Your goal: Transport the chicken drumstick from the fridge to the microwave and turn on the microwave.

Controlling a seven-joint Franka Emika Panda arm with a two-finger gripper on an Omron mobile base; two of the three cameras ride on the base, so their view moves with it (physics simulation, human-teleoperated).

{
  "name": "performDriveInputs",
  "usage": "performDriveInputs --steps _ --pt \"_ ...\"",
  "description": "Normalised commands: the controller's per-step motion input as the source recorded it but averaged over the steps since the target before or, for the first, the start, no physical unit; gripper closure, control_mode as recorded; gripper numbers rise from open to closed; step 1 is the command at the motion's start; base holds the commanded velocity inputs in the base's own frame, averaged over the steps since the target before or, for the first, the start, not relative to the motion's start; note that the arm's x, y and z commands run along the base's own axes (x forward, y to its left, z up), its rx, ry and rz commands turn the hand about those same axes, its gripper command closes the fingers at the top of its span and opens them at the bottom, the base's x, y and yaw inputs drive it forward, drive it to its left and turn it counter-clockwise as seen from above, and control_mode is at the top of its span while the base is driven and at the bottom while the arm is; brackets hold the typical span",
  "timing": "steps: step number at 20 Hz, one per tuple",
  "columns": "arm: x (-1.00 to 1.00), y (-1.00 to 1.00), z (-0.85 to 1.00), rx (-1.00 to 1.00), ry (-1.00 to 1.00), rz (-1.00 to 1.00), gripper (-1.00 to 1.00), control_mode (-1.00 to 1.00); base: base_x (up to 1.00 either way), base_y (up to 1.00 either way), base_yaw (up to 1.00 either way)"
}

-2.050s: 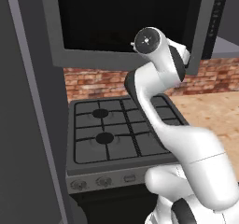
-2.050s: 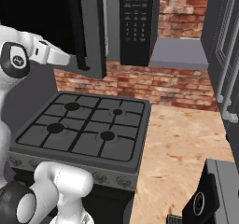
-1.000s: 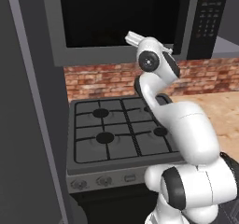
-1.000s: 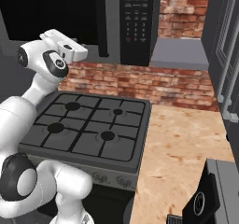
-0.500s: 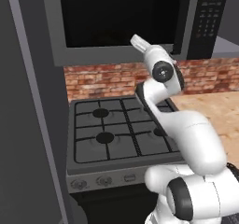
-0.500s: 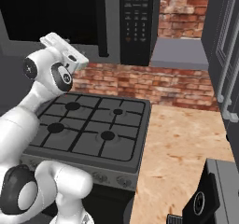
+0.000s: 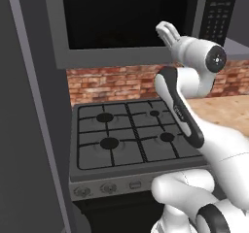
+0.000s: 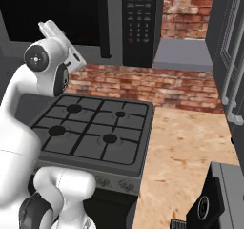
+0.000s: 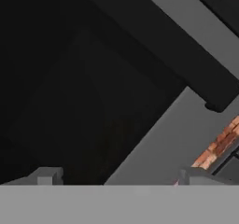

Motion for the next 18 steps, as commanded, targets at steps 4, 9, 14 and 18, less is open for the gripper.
performDriveInputs --steps 4,9,14,18 --pt "-0.54 -0.06 0.37 0.31 0.18 0.1 -1.0 -1.0 0.0 0.0 0.0" --pt "-0.22 -0.02 -0.02 0.14 0.24 0.01 -1.0 -1.0 0.0 0.0 0.0" --pt "-0.3 -0.14 -0.28 0.05 0.09 0.0 -1.0 -1.0 0.0 0.0 0.0" --pt "-0.48 -0.42 -0.57 0.03 0.0 0.0 -1.0 -1.0 0.0 0.0 0.0"
